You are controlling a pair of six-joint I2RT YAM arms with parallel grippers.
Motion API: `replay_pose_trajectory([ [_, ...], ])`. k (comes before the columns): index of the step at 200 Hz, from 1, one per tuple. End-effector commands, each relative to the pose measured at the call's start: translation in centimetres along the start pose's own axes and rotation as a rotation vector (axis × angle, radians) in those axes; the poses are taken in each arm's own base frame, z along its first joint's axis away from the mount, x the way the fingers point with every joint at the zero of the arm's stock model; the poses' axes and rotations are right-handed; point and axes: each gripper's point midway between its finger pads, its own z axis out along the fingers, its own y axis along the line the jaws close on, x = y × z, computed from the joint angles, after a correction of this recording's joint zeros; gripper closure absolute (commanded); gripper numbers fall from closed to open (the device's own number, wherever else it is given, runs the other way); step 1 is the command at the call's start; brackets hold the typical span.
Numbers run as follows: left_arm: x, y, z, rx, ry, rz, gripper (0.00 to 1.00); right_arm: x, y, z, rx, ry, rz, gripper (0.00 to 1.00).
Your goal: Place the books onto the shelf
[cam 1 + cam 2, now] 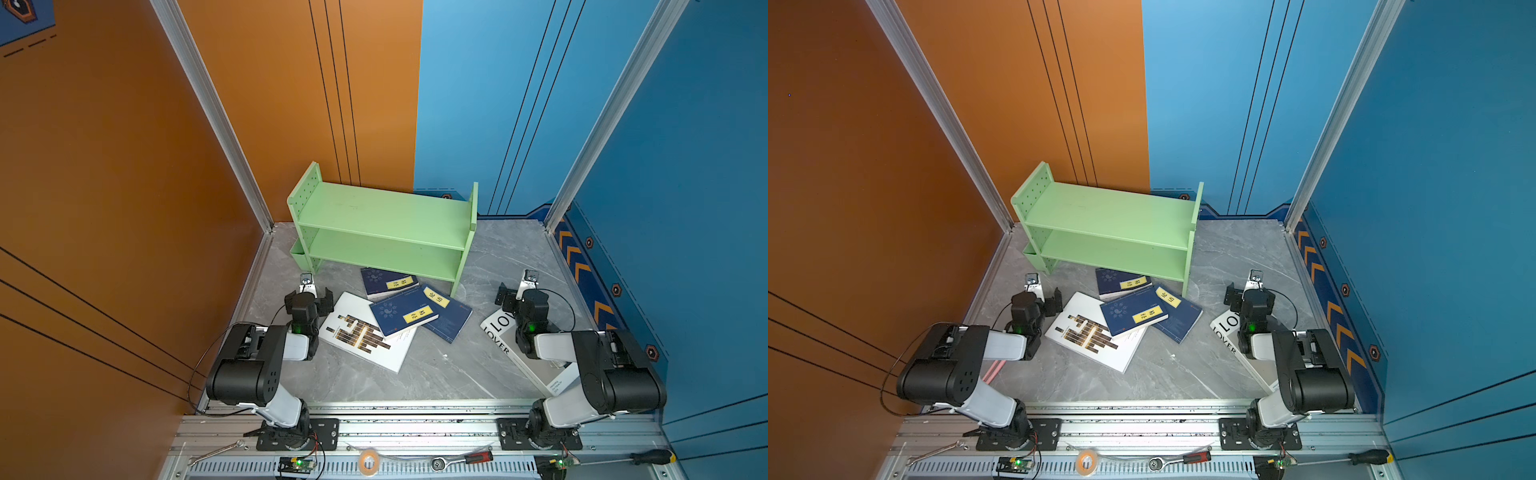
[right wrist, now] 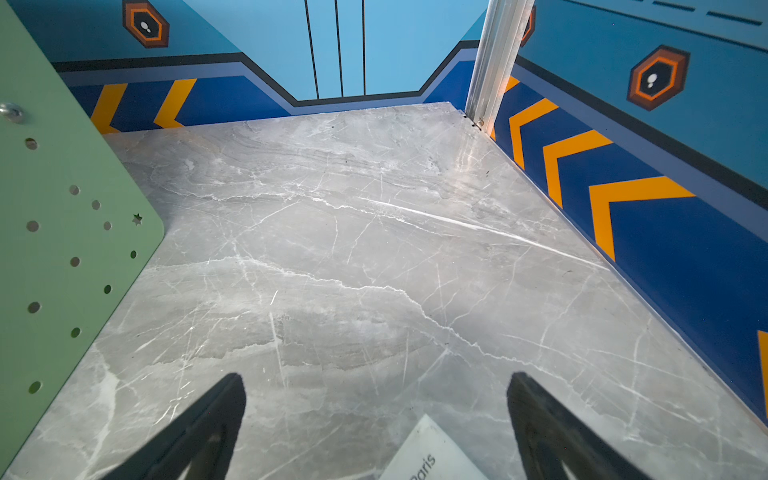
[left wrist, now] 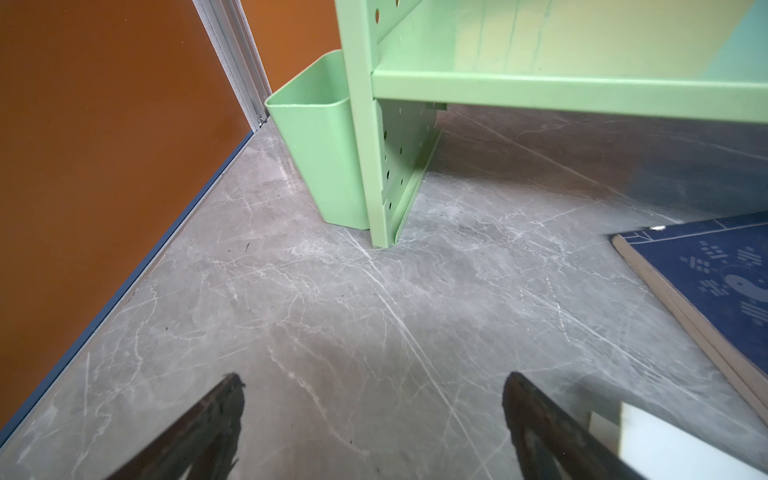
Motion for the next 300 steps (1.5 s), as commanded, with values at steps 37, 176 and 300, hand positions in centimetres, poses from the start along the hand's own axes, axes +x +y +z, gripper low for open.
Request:
replay_pose_trajectory([
  [37,-1.1,-0.3,0.1,0.019,-0.025,-0.021,0.02,0.0,0.2,0.2,-0.007,-0.001,-0.012,0.00],
  [176,-6.4,-3.9,-4.6,0.047,-0.064,0.167,0.02,-3.9,1.6,-2.4,-0.015,0.133,-0.003,0.00],
  [300,-11.6,-21.9,-18.9,0.656,0.207,-0.389,0.02,-4.5,16.0,-17.3,-0.443,0.295,0.547,0.00],
])
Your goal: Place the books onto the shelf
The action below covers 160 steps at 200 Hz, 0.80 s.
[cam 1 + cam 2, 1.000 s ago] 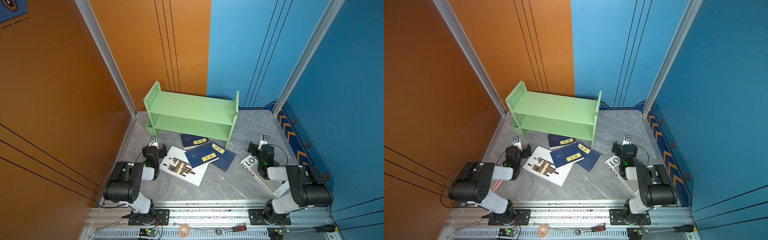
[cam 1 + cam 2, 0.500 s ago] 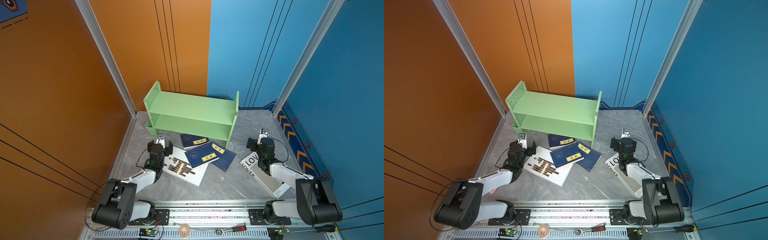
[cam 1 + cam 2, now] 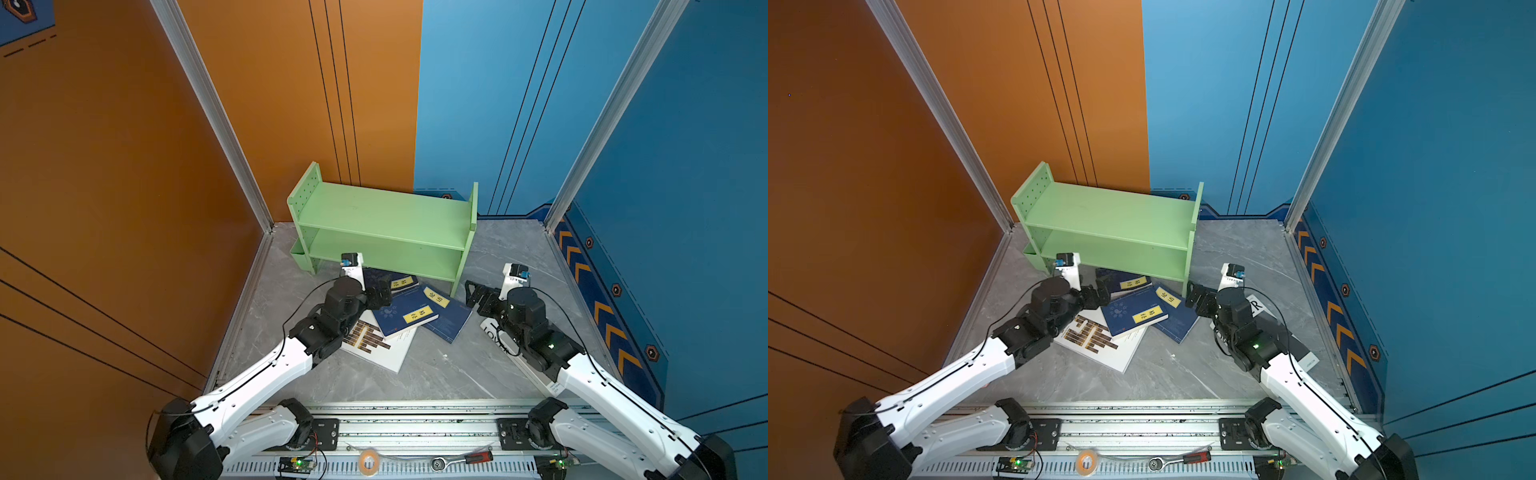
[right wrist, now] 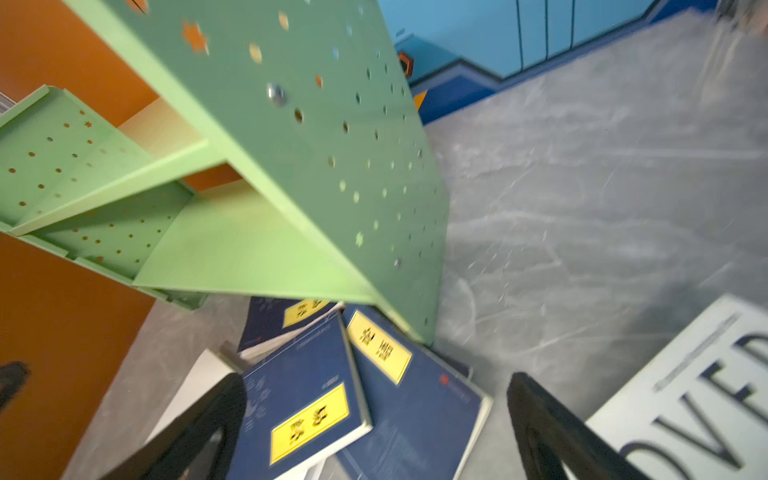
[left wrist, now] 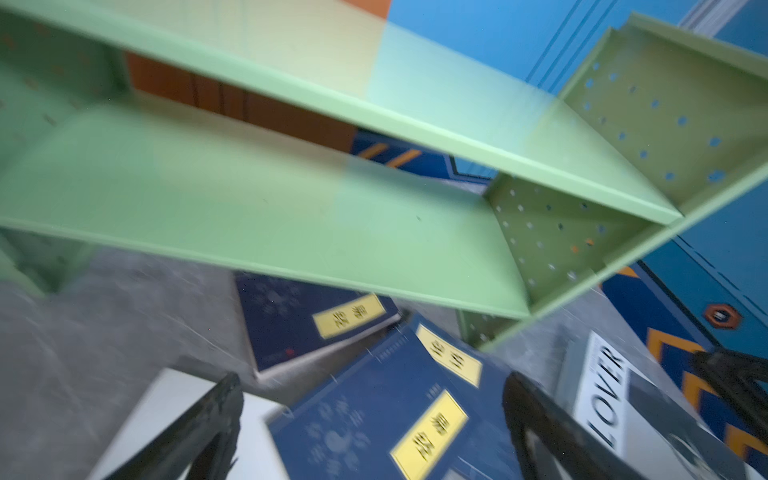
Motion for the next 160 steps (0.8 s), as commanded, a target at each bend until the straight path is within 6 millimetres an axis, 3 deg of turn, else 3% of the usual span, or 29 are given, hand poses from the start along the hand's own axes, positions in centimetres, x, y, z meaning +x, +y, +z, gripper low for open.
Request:
replay_pose_trajectory([
  [1,1.7,-2.4,-0.2,0.060,0.083,-0.110,0.02,2.7,1.0,-0.2,0.010,0.048,0.164,0.00],
  [23,1.4,-2.0,-0.8,0.006,0.064,-0.111,0.02,3.5,4.9,-0.7,-0.082,0.060,0.121,0.00],
  [36,1.9,-0.5,-0.7,-0.044,0.066,-0.163,0.02,3.0,5.5,-0.9,-0.058,0.052,0.101,0.00],
  [58,1.9,0.2,-0.7,0.013,0.064,-0.221,0.02,3.4,2.0,-1.3,0.147,0.086,0.154,0.00],
  [82,2.3,2.7,-0.7,-0.043,0.064,-0.261,0.02,4.0,1.4,0.1,0.091,0.100,0.232,0.00],
  [121,3.5,5.6,-0.6,-0.135,0.186,-0.190,0.02,5.1,-1.2,0.9,0.207,0.128,0.253,0.00],
  [146,5.0,5.0,-0.5,-0.118,0.310,-0.105,0.02,5.1,-3.3,0.2,0.316,0.152,0.205,0.00],
  [160,6.0,3.5,-0.1,-0.049,0.365,-0.071,0.02,4.4,-6.0,-0.2,0.395,0.187,0.208,0.00],
])
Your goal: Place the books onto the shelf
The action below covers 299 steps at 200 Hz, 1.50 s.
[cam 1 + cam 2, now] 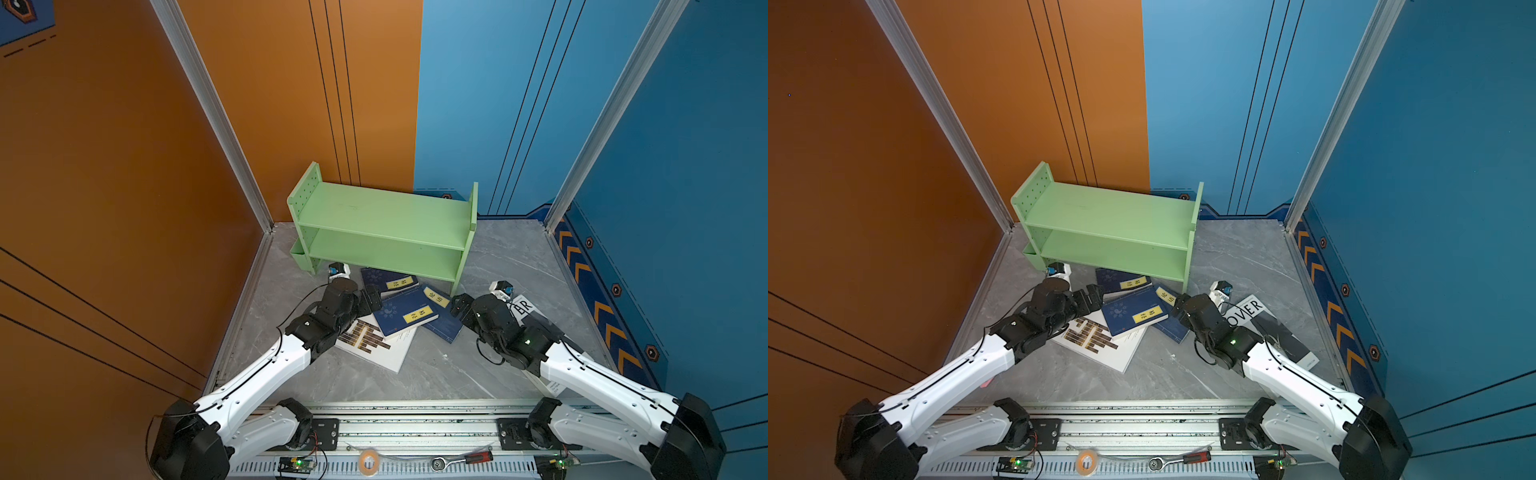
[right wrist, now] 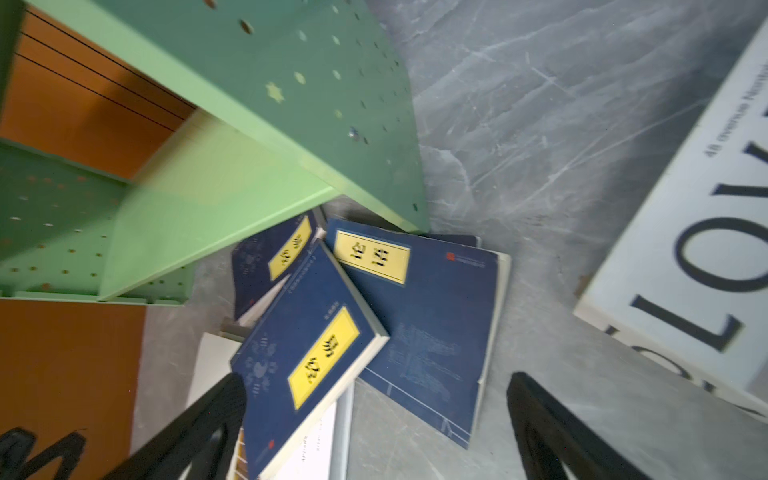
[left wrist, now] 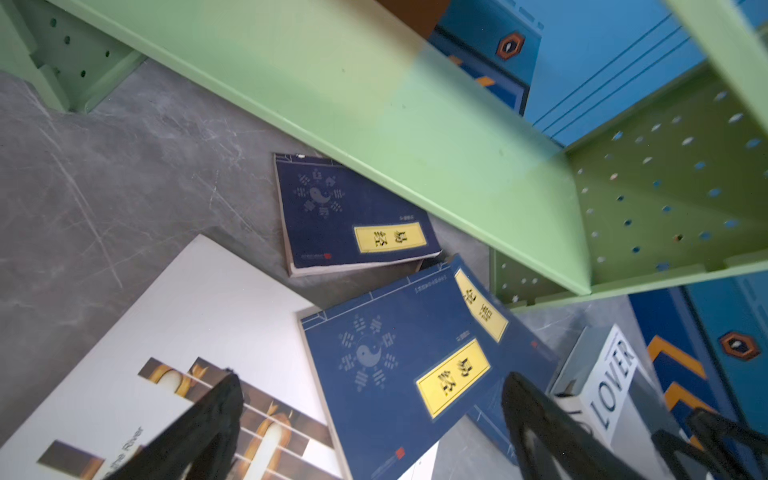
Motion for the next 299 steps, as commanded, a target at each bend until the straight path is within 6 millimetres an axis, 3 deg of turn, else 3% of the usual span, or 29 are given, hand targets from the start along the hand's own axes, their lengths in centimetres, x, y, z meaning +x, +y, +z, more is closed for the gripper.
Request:
replay_pose_trajectory([
  [1,2.7,-1.8,0.1,0.077,0.156,0.117,0.02,-1.6,-3.8,-0.4,0.161,0.024,-0.007,0.00],
  [31,5.6,-7.1,0.8,0.223,0.211,0.300,0.02,-3.7,-9.8,-2.0,0.324,0.016,0.114,0.00],
  [80,10.3,-16.2,3.4,0.475,0.311,0.481,0.02,-5.9,-16.1,-6.3,0.398,-0.138,0.322,0.00],
  [89,10.4,-18.3,3.8,0.522,0.318,0.507,0.02,-5.9,-17.0,-7.0,0.404,-0.154,0.345,0.00],
  [130,14.1,-23.9,7.0,0.661,0.429,0.576,0.02,-5.7,-19.9,-7.9,0.451,-0.136,0.407,0.00],
  [179,17.7,-27.7,10.0,0.687,0.440,0.660,0.02,-4.6,-22.4,-8.1,0.523,-0.071,0.483,0.00],
  [202,18.2,-27.9,10.4,0.676,0.436,0.656,0.02,-4.6,-21.9,-8.0,0.479,-0.072,0.490,0.00],
  [242,15.3,-25.8,8.7,0.597,0.327,0.672,0.02,-4.1,-19.5,-7.2,0.325,-0.061,0.522,0.00],
  [264,12.0,-22.6,7.1,0.506,0.258,0.633,0.02,-3.2,-17.5,-6.4,0.247,-0.034,0.518,0.00],
  [299,6.4,-13.7,4.0,0.288,0.174,0.517,0.02,-2.0,-12.6,-5.0,0.134,-0.022,0.379,0.00],
])
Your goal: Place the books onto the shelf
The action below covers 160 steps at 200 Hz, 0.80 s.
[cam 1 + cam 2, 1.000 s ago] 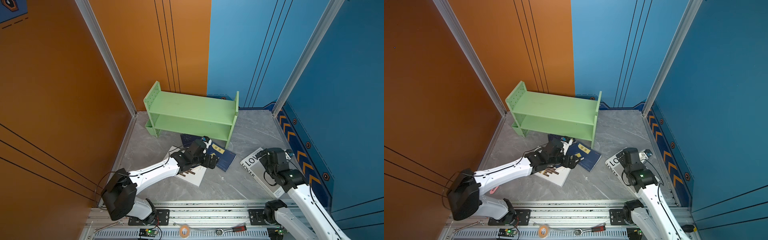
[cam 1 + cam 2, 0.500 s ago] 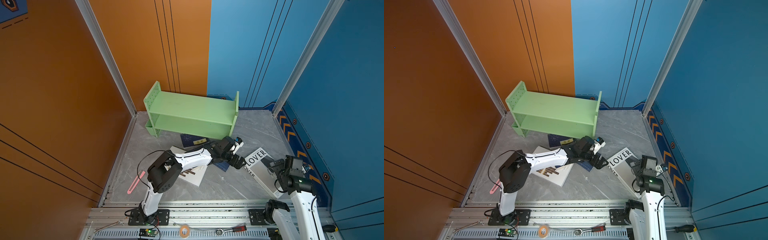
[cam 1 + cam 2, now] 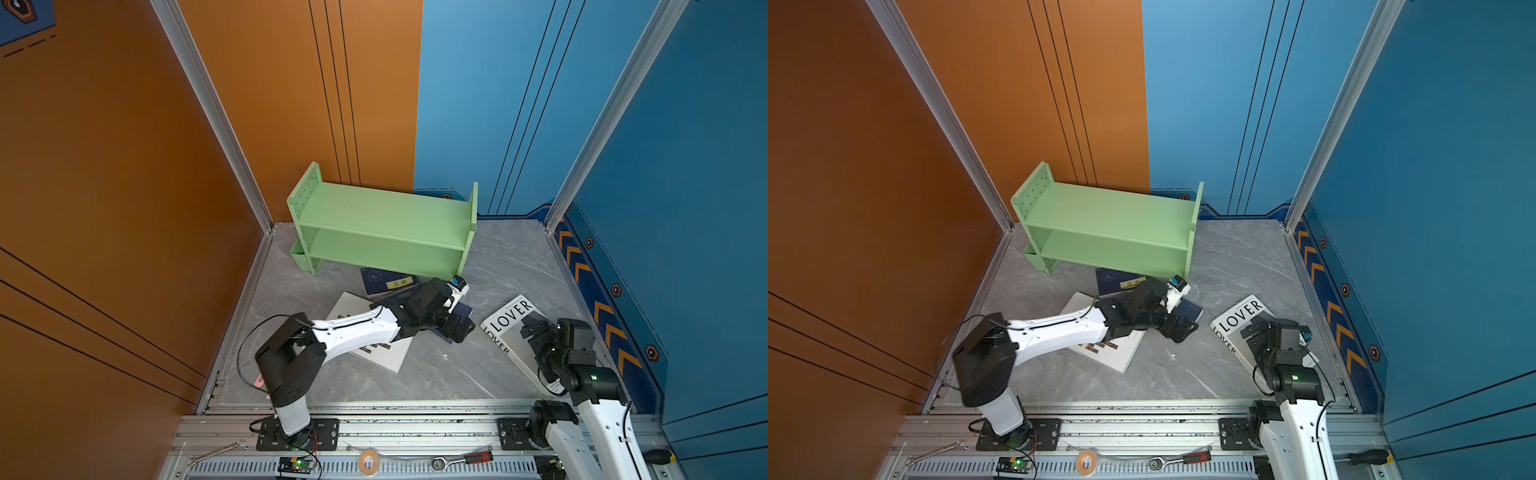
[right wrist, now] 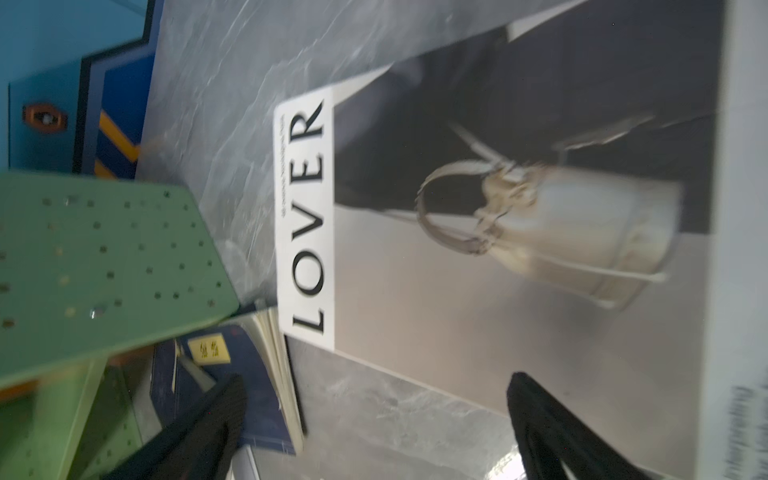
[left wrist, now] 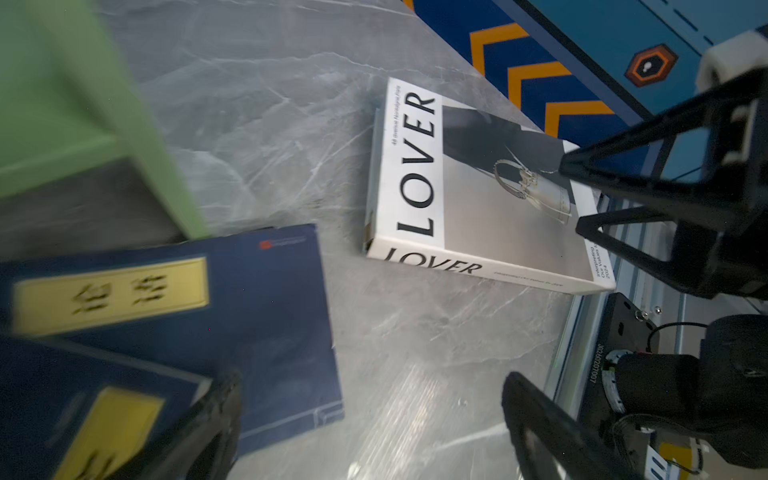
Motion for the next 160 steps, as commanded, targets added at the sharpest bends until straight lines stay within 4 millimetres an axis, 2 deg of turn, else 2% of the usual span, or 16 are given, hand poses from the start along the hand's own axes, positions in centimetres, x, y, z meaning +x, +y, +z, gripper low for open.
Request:
replay_pose_trajectory([
  [1,-0.2,6.2,-5.3,-0.217,-0.058,-0.095,0.02,1.0,2.8,0.3,-0.076,-0.030,-0.019,0.00],
  [15,2.6,10.1,-8.4,-0.350,0.000,-0.150,0.02,3.3,4.7,0.7,-0.107,0.012,-0.100,0.00],
  [35,5.1,15.0,-13.0,-0.528,0.018,-0.244,0.02,7.5,7.2,1.4,-0.138,0.076,-0.234,0.00],
  [39,5.6,15.8,-13.8,-0.558,0.017,-0.262,0.02,8.1,7.5,1.6,-0.140,0.086,-0.252,0.00],
  [46,6.4,17.1,-15.1,-0.599,0.005,-0.300,0.02,10.6,8.5,1.6,-0.161,0.134,-0.320,0.00],
  [55,7.3,18.4,-16.6,-0.633,-0.011,-0.343,0.02,12.7,9.3,1.9,-0.171,0.175,-0.370,0.00],
  [81,9.9,22.5,-20.0,-0.764,-0.087,-0.494,0.02,17.9,11.3,3.0,-0.195,0.278,-0.494,0.00],
  [98,11.2,24.8,-21.1,-0.801,-0.129,-0.639,0.02,21.0,12.4,3.9,-0.225,0.369,-0.522,0.00],
  [114,13.0,26.6,-21.4,-0.819,-0.126,-0.748,0.02,23.3,13.4,4.4,-0.250,0.428,-0.544,0.00],
  [134,15.3,28.3,-22.1,-0.876,-0.101,-0.828,0.02,25.1,14.4,4.8,-0.260,0.475,-0.586,0.00],
  [160,16.4,29.5,-21.4,-0.835,-0.120,-0.905,0.02,26.9,15.0,5.7,-0.266,0.527,-0.588,0.00],
])
